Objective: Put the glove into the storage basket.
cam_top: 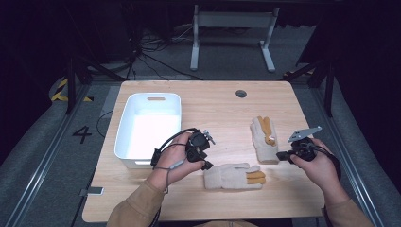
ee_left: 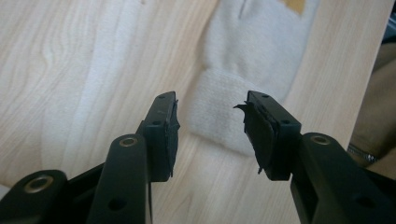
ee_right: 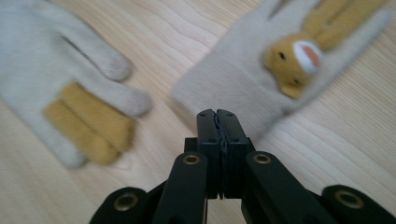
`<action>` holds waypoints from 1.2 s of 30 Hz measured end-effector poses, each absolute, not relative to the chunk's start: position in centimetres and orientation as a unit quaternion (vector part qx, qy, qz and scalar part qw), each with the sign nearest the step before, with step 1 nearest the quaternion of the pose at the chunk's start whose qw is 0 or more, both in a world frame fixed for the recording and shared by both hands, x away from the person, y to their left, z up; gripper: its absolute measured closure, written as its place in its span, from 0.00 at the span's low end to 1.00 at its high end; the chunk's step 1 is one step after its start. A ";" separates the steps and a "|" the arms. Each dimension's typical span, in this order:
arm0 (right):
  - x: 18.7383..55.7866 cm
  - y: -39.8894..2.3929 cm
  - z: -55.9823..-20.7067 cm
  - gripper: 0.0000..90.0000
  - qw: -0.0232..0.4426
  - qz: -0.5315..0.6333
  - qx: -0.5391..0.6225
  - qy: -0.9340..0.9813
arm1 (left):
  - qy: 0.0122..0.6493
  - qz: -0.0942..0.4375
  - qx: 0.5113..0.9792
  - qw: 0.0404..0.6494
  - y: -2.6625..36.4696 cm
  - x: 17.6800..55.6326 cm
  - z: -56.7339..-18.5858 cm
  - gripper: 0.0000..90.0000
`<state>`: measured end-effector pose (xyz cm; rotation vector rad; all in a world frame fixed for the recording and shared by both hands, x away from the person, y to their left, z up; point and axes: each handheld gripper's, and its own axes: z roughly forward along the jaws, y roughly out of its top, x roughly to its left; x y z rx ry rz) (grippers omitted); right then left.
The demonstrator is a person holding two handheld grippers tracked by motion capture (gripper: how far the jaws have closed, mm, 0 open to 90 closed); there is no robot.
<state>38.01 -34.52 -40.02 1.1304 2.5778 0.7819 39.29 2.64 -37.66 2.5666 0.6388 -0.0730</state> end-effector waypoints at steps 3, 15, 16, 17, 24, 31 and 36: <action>38.5 -35.2 -40.6 1.00 0.114 0.267 0.399 0.870 | 0.263 -0.021 0.934 0.243 3.1 39.6 -37.8 0.60; 39.7 -37.1 -42.5 1.00 0.127 0.259 0.429 0.856 | 0.271 -0.022 0.931 0.244 3.2 39.8 -38.1 0.60; 39.7 -37.1 -42.7 1.00 0.123 0.256 0.430 0.857 | 0.271 -0.021 0.931 0.244 3.2 39.8 -38.1 0.60; 39.8 -36.9 -43.0 1.00 0.118 0.252 0.431 0.858 | 0.272 -0.023 0.931 0.243 3.2 39.8 -38.1 0.60; 40.0 -35.9 -43.7 1.00 0.105 0.243 0.422 0.867 | 0.271 -0.023 0.931 0.245 3.2 39.8 -38.1 0.60; 40.1 -34.5 -43.7 1.00 0.097 0.247 0.405 0.875 | 0.274 -0.022 0.930 0.244 3.5 39.7 -38.1 0.60; 40.3 -32.8 -43.8 1.00 0.089 0.250 0.383 0.885 | 0.280 -0.024 0.929 0.242 3.8 39.5 -38.3 0.59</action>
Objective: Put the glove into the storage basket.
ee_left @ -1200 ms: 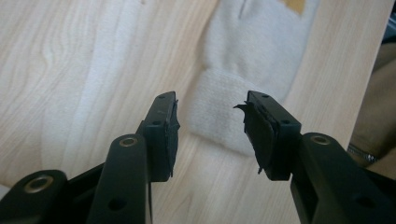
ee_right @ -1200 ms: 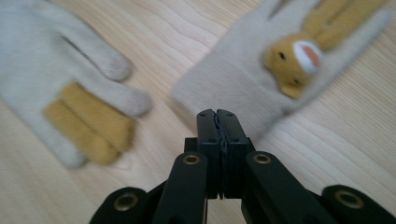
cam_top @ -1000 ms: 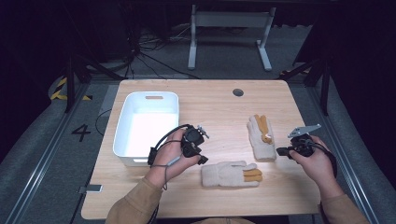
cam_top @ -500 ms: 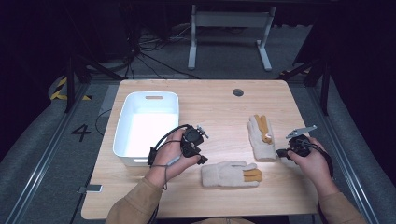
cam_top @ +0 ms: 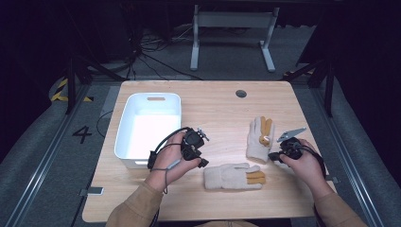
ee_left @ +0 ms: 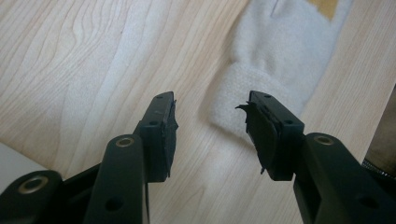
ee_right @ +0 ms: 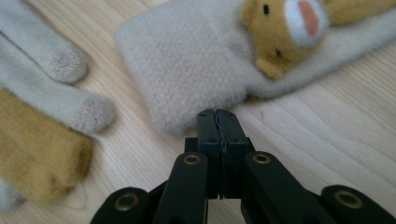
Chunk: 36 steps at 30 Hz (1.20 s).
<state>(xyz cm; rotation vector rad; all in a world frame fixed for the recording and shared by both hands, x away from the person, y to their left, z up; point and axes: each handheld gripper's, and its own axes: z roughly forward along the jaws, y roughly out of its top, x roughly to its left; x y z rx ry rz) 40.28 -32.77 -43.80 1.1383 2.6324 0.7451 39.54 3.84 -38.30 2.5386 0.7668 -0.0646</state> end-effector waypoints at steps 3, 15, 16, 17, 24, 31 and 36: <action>40.4 -32.0 -43.9 1.00 0.085 0.252 0.373 0.889 | 0.282 -0.023 0.928 0.241 4.1 39.5 -38.4 0.59; 41.2 -29.7 -43.8 1.00 0.080 0.264 0.347 0.896 | 0.297 -0.022 0.922 0.248 4.9 38.8 -38.5 0.59; 41.3 -29.4 -43.8 1.00 0.078 0.264 0.344 0.898 | 0.298 -0.021 0.922 0.247 4.9 38.8 -38.5 0.59; 41.4 -29.2 -43.9 1.00 0.078 0.265 0.342 0.898 | 0.301 -0.021 0.921 0.248 5.0 38.7 -38.5 0.59; 41.8 -28.1 -43.8 1.00 0.077 0.269 0.324 0.904 | 0.305 -0.020 0.919 0.248 5.4 38.5 -38.5 0.59; 42.4 -29.1 -42.0 0.99 0.077 0.268 0.314 0.908 | 0.308 -0.019 0.918 0.249 5.6 38.4 -38.5 0.59; 43.2 -30.2 -40.7 0.96 0.093 0.272 0.319 0.903 | 0.307 -0.020 0.918 0.250 5.6 38.5 -38.5 0.59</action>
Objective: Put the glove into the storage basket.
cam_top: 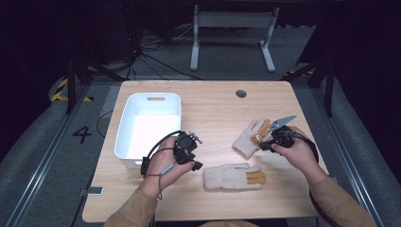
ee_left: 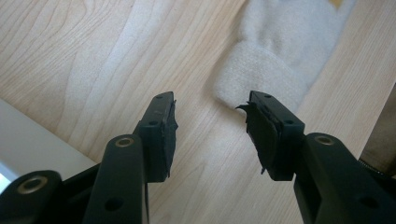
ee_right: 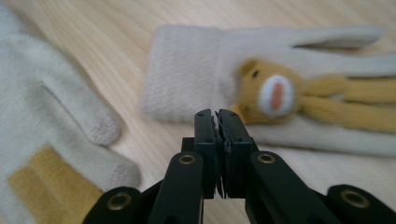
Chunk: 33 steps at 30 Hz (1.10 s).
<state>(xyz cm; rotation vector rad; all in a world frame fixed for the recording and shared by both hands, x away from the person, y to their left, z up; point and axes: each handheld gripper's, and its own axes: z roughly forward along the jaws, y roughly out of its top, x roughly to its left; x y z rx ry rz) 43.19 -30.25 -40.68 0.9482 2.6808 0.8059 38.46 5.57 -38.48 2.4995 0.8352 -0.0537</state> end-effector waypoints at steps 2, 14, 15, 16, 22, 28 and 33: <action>43.8 -30.8 -40.1 0.94 0.104 0.279 0.322 0.899 | 0.307 -0.020 0.918 0.250 5.5 38.5 -38.5 0.59; 47.0 -32.1 -39.6 0.96 0.128 0.283 0.350 0.884 | 0.304 -0.025 0.919 0.249 5.3 38.6 -38.7 0.59; 47.7 -32.1 -39.8 0.96 0.130 0.284 0.353 0.882 | 0.305 -0.026 0.919 0.248 5.3 38.7 -38.8 0.59; 47.7 -32.1 -39.8 0.96 0.130 0.284 0.353 0.882 | 0.305 -0.026 0.919 0.248 5.3 38.7 -38.8 0.59; 49.7 -32.4 -41.4 0.99 0.131 0.276 0.368 0.878 | 0.305 -0.025 0.919 0.249 5.3 38.8 -38.9 0.59; 50.7 -32.8 -42.7 0.99 0.128 0.266 0.384 0.875 | 0.305 -0.027 0.919 0.248 5.3 38.8 -39.0 0.60; 50.7 -33.2 -43.3 1.00 0.122 0.261 0.393 0.873 | 0.305 -0.026 0.919 0.249 5.3 38.8 -39.0 0.60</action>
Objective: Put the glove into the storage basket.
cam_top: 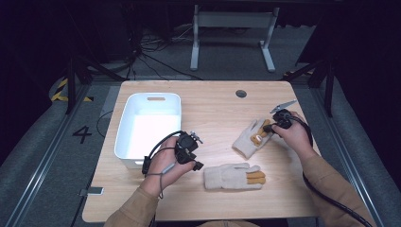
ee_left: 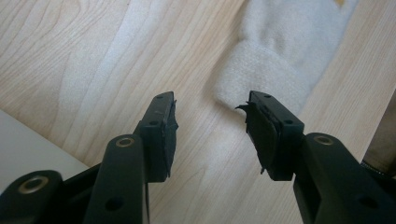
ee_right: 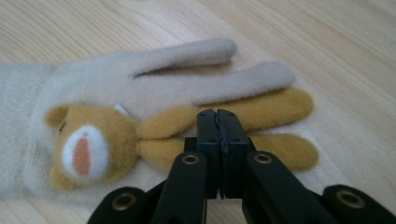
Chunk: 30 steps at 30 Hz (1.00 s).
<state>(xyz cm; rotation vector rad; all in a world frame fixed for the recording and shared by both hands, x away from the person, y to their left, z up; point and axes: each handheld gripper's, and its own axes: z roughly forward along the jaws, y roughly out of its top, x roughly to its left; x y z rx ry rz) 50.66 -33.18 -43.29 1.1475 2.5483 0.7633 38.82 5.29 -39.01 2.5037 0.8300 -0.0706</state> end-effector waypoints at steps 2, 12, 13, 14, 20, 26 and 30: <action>50.3 -33.2 -43.4 1.00 0.118 0.262 0.397 0.872 | 0.302 -0.025 0.919 0.251 5.2 38.8 -39.0 0.60; 48.0 -33.7 -43.4 1.00 0.112 0.253 0.406 0.871 | 0.298 -0.022 0.919 0.255 5.1 38.7 -38.6 0.60; 47.4 -33.8 -43.4 1.00 0.111 0.251 0.411 0.869 | 0.296 -0.021 0.919 0.259 5.0 38.7 -38.5 0.60; 47.1 -33.9 -43.4 1.00 0.111 0.251 0.415 0.867 | 0.293 -0.018 0.920 0.259 4.9 38.7 -38.5 0.61; 45.5 -34.0 -43.3 1.00 0.108 0.247 0.423 0.865 | 0.288 -0.018 0.921 0.262 4.6 38.7 -38.3 0.61; 44.2 -34.2 -43.1 0.99 0.097 0.250 0.432 0.861 | 0.285 -0.017 0.921 0.265 4.6 38.7 -38.1 0.61; 43.8 -34.5 -42.0 0.94 0.107 0.266 0.419 0.862 | 0.286 -0.019 0.920 0.266 4.5 38.7 -38.1 0.61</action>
